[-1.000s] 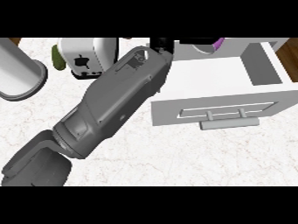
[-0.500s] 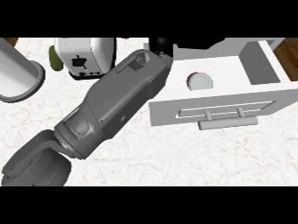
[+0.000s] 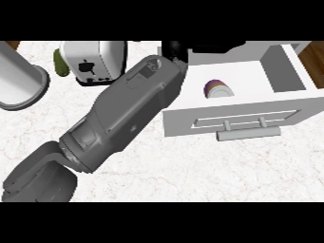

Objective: Pick up the can, place it into the drawer and close the drawer

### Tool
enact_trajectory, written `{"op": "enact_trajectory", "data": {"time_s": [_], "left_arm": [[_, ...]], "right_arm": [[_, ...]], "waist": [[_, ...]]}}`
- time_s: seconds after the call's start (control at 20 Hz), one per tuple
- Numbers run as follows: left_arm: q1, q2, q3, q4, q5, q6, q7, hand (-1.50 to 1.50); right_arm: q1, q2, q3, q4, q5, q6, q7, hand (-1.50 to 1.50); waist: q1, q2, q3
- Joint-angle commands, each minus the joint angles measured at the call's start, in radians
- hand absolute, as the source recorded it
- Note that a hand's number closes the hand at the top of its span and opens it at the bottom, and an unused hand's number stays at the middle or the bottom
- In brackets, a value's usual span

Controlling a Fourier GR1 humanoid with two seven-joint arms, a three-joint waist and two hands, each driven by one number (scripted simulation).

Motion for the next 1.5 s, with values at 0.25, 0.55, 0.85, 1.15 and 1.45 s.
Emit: {"op": "enact_trajectory", "data": {"time_s": [0.25,0.55,0.85,1.15,1.45], "left_arm": [[-0.015,0.0,-0.015,-0.033,0.048,-0.003,-0.06,-1.5],[-0.029,0.0,0.019,-0.024,0.055,-0.01,-0.099,-1.5],[-0.013,0.0,-0.007,-0.047,0.085,0.006,-0.095,-1.5],[-0.037,0.0,0.021,-0.017,0.05,-0.002,-0.057,-1.5],[-0.024,0.066,0.004,-0.084,0.027,-0.01,0.031,-1.5]], "right_arm": [[-0.112,-0.042,0.067,-0.108,0.246,0.034,-0.108,-1.5],[-0.152,-0.029,0.2,-0.135,0.53,0.04,-0.142,-1.5],[-0.305,-0.023,0.414,0.023,0.856,-0.022,-0.203,-1.5],[-0.419,-0.024,0.557,0.182,1.12,-0.149,-0.243,-1.5],[-0.549,-0.032,0.676,0.451,1.343,-0.28,-0.302,-1.5]], "waist": [[0.027,-0.001,-0.001],[0.072,-0.006,-0.002],[0.082,-0.003,-0.001],[0.096,-0.012,-0.001],[0.128,-0.017,-0.002]]}}
